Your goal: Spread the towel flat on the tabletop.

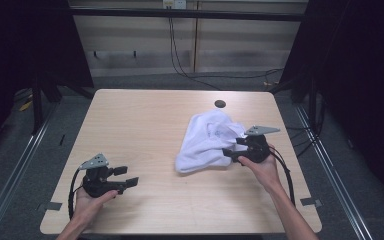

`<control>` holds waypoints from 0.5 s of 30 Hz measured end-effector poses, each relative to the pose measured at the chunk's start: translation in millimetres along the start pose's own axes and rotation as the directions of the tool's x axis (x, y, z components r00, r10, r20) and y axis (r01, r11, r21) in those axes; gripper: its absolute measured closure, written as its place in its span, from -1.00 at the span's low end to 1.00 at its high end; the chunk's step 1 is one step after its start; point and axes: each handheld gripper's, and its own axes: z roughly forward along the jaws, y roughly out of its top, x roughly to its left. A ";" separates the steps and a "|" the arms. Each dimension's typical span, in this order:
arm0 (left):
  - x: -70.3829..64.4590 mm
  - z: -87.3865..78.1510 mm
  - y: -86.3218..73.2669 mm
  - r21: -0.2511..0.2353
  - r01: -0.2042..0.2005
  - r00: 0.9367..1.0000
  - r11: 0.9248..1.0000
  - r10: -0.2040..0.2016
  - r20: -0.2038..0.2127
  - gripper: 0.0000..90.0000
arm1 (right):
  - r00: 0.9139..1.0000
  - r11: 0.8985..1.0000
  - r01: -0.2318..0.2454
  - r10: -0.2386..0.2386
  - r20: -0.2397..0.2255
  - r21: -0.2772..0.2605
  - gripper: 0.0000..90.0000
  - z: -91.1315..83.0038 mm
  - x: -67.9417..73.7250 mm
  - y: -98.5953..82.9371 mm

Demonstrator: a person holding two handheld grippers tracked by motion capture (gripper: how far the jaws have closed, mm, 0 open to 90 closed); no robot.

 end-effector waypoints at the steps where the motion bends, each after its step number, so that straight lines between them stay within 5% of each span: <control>1: -0.5 -0.1 0.6 -0.003 -0.002 1.000 1.000 0.002 0.005 -0.36 | 1.000 1.000 0.007 -0.007 0.000 0.009 -0.50 4.0 -1.3 3.1; 6: -0.5 -2.2 0.6 -0.010 -0.011 1.000 1.000 0.011 0.012 -0.34 | 1.000 1.000 0.001 0.000 -0.020 0.008 -0.46 18.3 -5.7 11.2; 10: -0.9 -3.0 -0.4 -0.017 -0.022 0.999 1.000 0.023 0.031 -0.20 | 0.999 0.996 -0.025 0.027 -0.023 0.090 -0.42 44.4 -13.4 -6.3; 13: -0.3 -2.4 -0.5 -0.015 -0.021 0.999 1.000 0.022 0.027 -0.20 | 1.000 0.996 -0.021 0.023 -0.015 0.081 -0.32 51.4 -12.3 -14.5; 15: 1.2 0.9 0.0 -0.007 -0.005 1.000 1.000 0.006 0.015 -0.21 | 1.000 0.997 -0.010 0.010 0.001 0.075 0.17 50.8 -6.6 -17.8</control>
